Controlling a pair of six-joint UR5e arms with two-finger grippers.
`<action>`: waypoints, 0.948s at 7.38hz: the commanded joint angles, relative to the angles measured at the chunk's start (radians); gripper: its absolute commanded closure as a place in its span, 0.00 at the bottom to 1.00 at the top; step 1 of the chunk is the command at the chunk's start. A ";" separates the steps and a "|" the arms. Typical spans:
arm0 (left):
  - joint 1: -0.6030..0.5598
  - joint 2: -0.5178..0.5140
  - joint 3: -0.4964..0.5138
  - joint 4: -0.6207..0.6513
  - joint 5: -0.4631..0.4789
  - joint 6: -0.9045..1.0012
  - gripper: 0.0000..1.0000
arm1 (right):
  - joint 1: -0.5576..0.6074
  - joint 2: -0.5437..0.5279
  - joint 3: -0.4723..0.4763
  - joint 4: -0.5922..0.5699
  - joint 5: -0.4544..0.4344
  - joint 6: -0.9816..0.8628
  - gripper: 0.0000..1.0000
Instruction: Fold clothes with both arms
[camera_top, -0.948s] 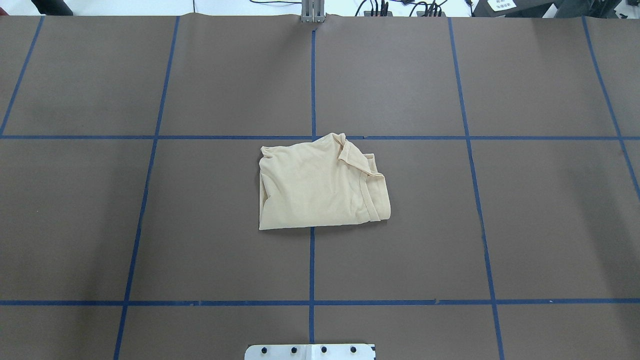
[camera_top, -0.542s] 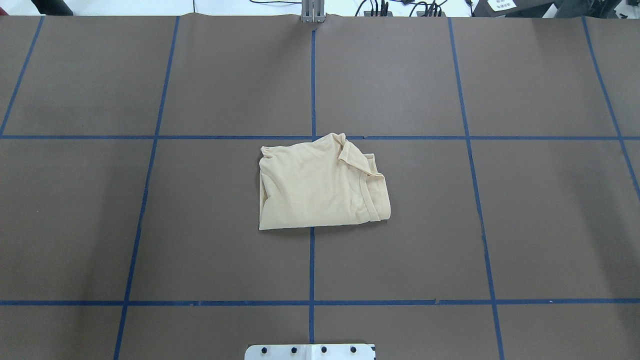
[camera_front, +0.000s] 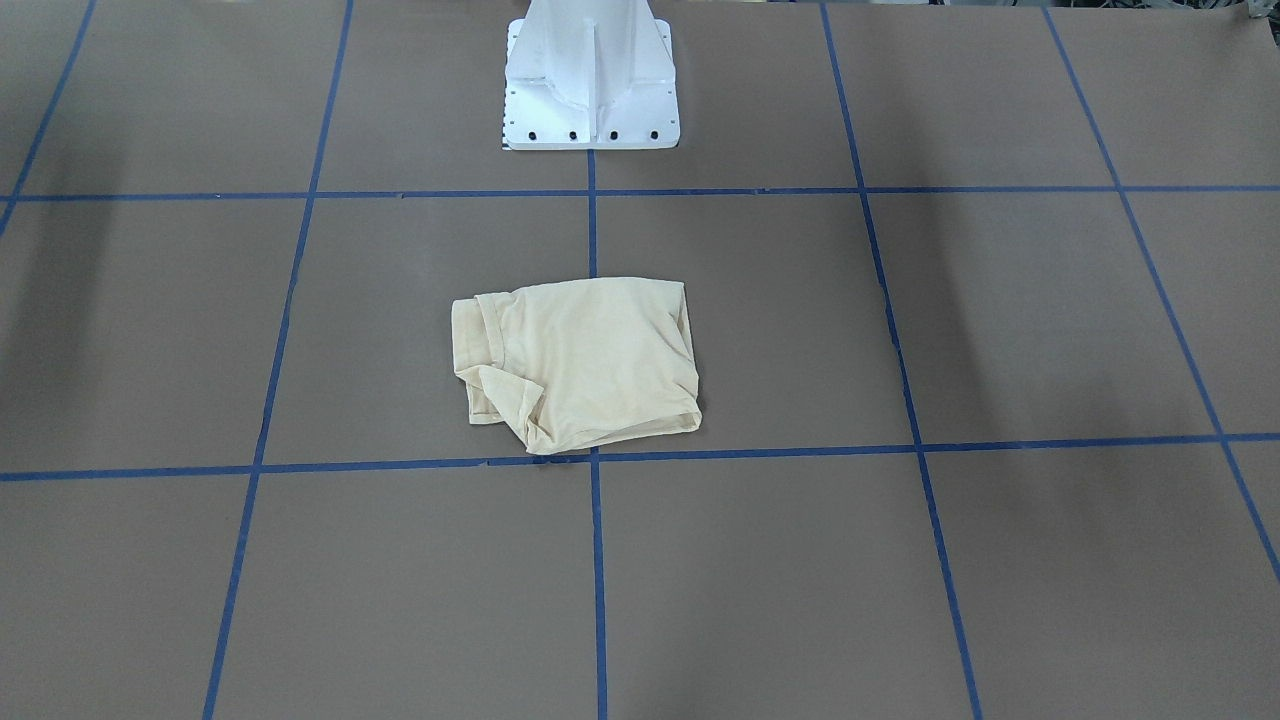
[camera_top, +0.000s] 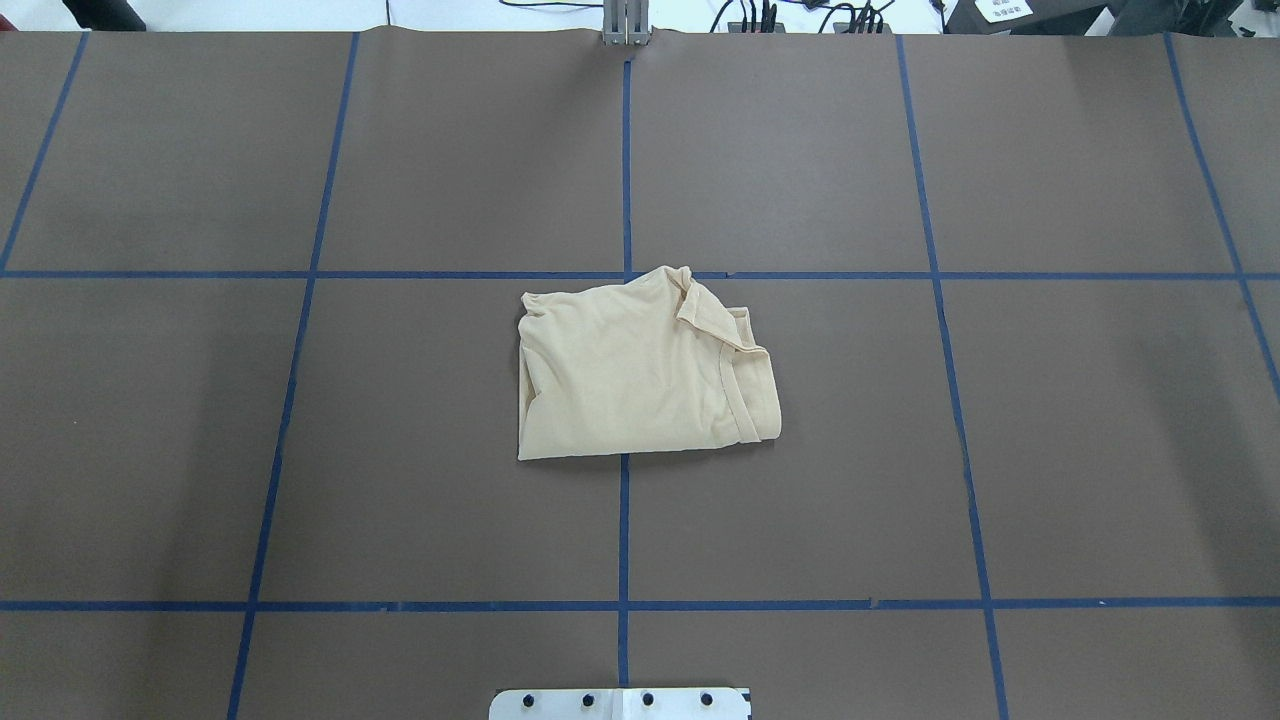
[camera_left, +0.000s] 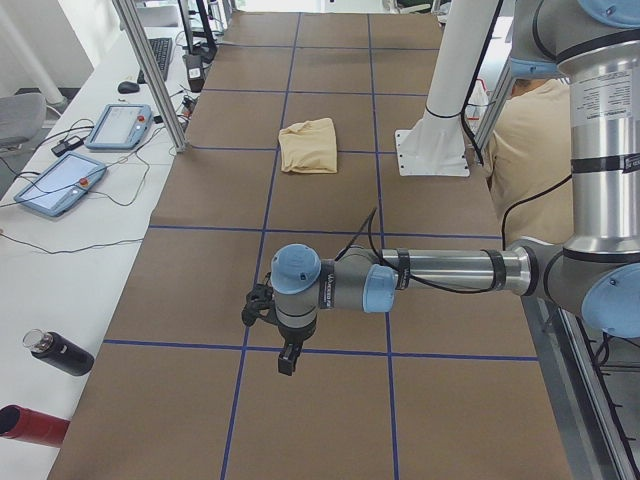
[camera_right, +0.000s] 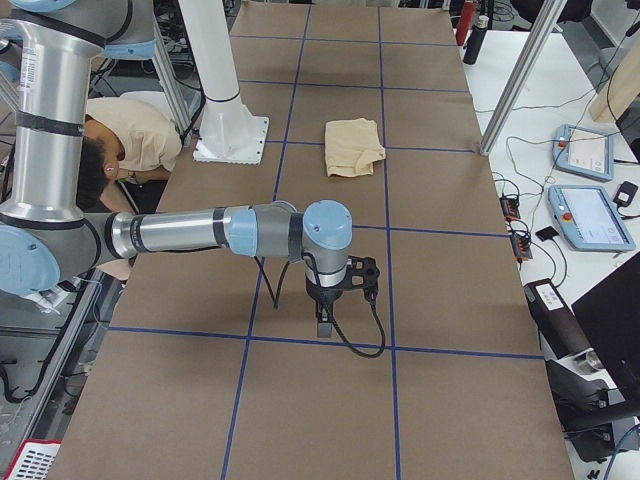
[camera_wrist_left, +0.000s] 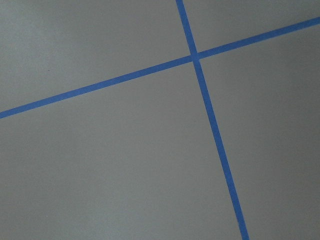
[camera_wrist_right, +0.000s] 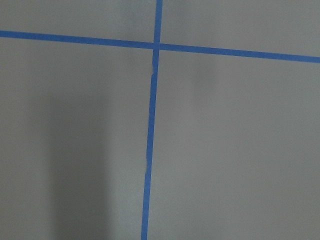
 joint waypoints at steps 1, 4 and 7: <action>0.000 0.006 0.001 0.001 0.000 -0.001 0.00 | 0.000 0.002 0.000 0.000 0.002 0.000 0.00; 0.000 0.020 -0.001 0.000 -0.001 0.001 0.00 | 0.000 0.002 0.002 0.000 0.002 0.002 0.00; 0.000 0.020 -0.002 0.000 -0.001 -0.001 0.00 | 0.000 0.002 0.000 0.000 0.002 0.000 0.00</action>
